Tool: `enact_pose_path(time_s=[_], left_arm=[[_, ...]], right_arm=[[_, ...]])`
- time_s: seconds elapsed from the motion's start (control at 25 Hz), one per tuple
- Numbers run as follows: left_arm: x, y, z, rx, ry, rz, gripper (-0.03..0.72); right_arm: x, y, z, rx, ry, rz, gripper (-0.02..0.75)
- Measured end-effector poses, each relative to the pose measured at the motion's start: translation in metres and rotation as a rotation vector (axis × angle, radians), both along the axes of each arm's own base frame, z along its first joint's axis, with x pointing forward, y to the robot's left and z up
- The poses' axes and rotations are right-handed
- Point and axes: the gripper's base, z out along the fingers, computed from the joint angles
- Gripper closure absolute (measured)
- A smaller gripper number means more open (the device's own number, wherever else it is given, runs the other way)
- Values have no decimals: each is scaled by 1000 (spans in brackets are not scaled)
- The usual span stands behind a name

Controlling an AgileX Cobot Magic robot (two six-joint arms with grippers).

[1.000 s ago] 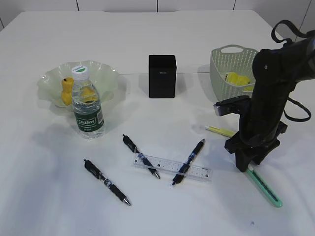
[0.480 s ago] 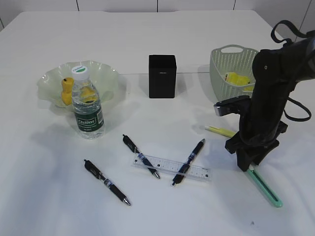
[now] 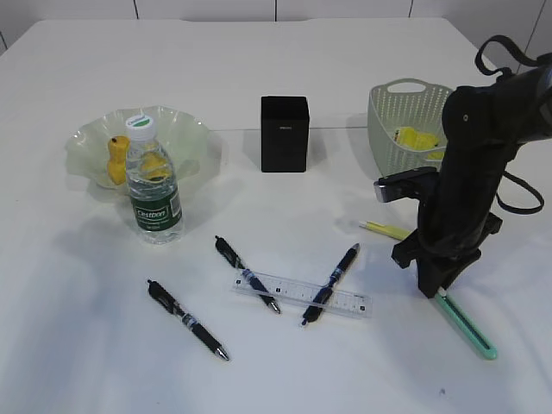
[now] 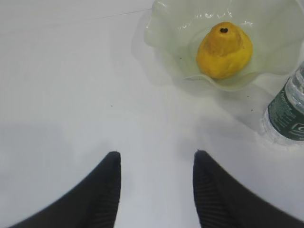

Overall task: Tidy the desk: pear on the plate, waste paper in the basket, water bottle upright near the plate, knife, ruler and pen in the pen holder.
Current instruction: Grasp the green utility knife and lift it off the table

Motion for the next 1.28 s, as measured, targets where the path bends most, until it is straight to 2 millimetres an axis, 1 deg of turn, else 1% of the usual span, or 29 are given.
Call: enact_pose_path(time_s=[0.88,1.0,1.28], left_arm=[[0,0,0,0,0,0,340],[0,0,0,0,0,0,340],[0,0,0,0,0,0,340]], right_arm=[[3,8,2,82,-15,-67,612],[11,10,10,95,-45,-69,612],[34,17,42,143,-127,-74,612]])
